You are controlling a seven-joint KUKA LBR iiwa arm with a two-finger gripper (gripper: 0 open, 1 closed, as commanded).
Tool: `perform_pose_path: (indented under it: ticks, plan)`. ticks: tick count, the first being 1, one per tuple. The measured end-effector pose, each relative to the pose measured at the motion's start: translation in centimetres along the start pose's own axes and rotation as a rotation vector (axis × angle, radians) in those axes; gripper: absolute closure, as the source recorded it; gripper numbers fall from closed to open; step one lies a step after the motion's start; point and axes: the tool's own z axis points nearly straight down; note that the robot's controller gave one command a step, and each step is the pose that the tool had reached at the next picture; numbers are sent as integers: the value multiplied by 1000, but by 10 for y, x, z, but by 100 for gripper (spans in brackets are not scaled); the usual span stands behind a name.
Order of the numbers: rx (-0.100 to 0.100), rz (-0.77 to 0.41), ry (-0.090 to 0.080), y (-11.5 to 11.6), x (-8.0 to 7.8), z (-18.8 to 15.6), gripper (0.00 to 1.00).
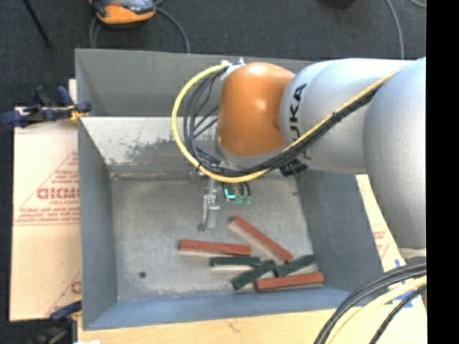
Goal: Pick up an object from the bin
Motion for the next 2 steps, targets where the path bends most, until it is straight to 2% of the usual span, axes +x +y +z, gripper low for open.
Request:
perform_pose_path:
  ticks: [1,2]
  plan:
    - [-1,2,-8,0,-2,-5,0]
    - [-1,55,-13,-10,30,22,0]
